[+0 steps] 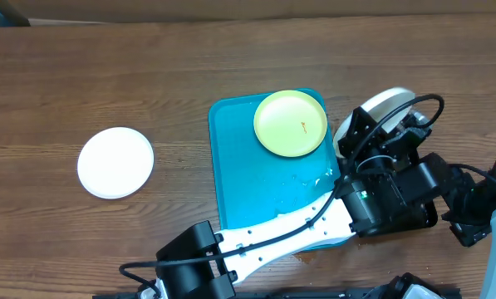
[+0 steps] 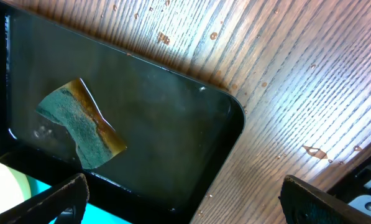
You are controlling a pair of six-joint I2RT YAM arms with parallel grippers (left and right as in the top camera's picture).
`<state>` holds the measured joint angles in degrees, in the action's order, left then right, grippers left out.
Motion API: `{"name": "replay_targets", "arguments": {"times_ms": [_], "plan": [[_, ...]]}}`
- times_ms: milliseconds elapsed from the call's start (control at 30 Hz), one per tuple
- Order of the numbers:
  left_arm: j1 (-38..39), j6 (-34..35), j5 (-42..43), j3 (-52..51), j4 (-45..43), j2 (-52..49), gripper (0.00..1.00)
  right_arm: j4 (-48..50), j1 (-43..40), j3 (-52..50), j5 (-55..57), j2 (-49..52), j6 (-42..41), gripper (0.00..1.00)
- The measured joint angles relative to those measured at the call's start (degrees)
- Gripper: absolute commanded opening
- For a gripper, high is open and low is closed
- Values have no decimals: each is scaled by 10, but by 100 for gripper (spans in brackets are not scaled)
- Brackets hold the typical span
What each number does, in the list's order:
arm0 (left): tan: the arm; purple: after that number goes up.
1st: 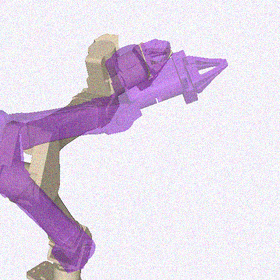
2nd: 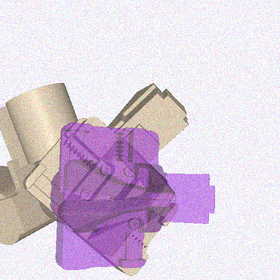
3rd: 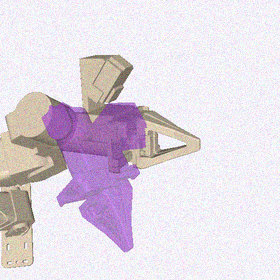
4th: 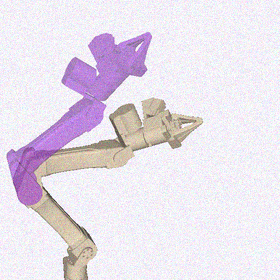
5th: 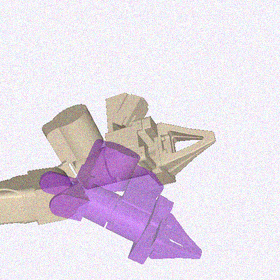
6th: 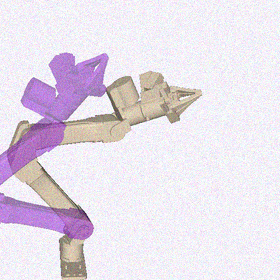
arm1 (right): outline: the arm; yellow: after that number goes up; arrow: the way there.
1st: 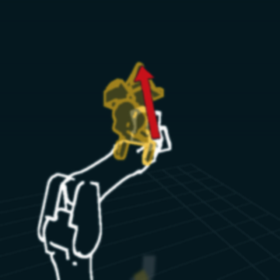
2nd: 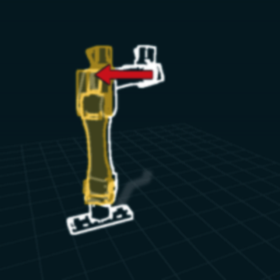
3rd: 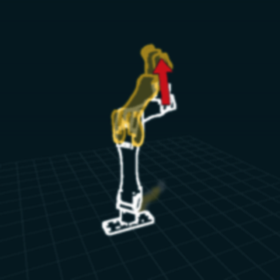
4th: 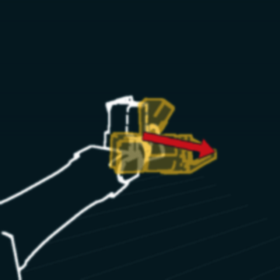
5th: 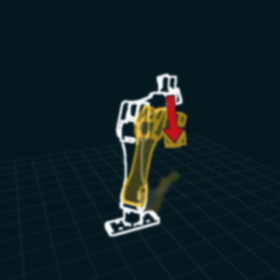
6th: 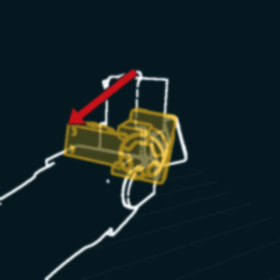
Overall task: Clean dirty plates on tray and stack at the side
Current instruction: 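Lift the small white plate with the left gripper and tilt it over the black tray, then carry the small white plate left and stack it on the large white plate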
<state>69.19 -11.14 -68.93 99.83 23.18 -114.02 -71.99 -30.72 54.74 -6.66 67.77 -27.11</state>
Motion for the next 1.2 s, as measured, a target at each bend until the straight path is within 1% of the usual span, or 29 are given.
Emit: {"name": "replay_targets", "arguments": {"times_ms": [133,233,333,600,700,833,900,933,1000,1067,1200], "plan": [[0,40,7,0,30,0,4,0,0,0,0,0,1,100],[-4,59,37,0,32,0,4,0,0,0,0,0,2,100],[-13,90,47,0,49,0,4,-1,0,0,0,0,2,100],[-47,140,132,1,130,1,4,-1,0,0,0,0,2,100],[-56,197,157,1,195,6,4,0,0,0,0,0,2,100],[-79,318,212,1,316,46,4,-2,0,0,0,0,2,100],[-104,366,248,1,363,82,4,-1,0,0,0,0,2,100],[-130,392,279,1,395,110,4,-2,0,0,0,0,2,100],[-178,420,323,2,439,153,4,-2,0,0,0,0,2,100],[-249,442,374,3,483,201,5,-2,0,0,0,0,2,100],[-398,463,437,7,574,254,4,-1,0,0,0,0,2,100]]}}
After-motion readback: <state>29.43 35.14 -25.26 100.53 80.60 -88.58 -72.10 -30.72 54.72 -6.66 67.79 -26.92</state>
